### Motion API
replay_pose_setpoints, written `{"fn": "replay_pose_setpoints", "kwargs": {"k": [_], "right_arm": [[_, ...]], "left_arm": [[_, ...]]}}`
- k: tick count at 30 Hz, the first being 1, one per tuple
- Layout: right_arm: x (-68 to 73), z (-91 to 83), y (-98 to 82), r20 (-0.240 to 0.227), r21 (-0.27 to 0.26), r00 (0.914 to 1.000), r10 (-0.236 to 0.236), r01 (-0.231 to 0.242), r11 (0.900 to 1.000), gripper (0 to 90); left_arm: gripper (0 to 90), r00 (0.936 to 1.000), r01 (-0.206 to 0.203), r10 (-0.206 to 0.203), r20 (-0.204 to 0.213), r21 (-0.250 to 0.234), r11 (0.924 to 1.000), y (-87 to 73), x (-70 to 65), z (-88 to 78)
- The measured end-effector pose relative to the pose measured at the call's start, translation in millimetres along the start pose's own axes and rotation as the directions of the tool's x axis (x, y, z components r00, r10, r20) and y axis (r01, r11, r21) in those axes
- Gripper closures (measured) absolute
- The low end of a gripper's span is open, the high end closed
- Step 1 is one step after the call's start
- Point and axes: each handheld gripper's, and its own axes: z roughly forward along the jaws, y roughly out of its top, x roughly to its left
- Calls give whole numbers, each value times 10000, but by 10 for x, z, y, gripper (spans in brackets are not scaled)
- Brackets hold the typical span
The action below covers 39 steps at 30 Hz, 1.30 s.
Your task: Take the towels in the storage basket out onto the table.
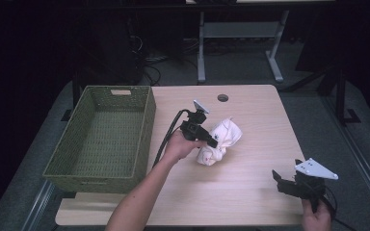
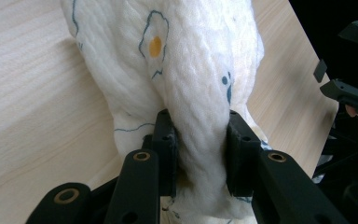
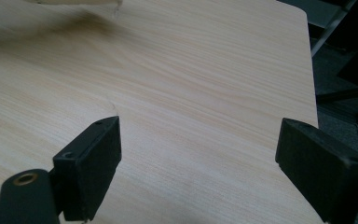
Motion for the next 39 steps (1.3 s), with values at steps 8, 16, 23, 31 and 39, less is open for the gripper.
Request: {"fn": "replay_pose_setpoints", "kwargs": {"k": [8, 16, 23, 31, 39], "right_arm": [[8, 7, 2, -36, 23, 10000, -39, 39, 10000, 138], [14, 13, 2, -28, 68, 10000, -71, 71, 10000, 138], [14, 14, 1, -49, 47, 10000, -49, 49, 10000, 138], [17, 17, 1, -66, 66, 9999, -99, 99, 9999, 138], [20, 20, 0, -84, 79, 9999, -114, 115, 9999, 139]], "left_arm": [[680, 9998, 35, -36, -180, -46, 10000, -1, 22, 74], [660, 9997, 191, -192, -145, -66, 9998, -2, 22, 160], [660, 9997, 193, -194, -177, -66, 9998, -1, 8, 206], [599, 9995, 296, -298, -98, -165, 9994, -14, 21, 234], [528, 9993, 361, -360, 42, -424, 9984, -46, 38, 222]]}}
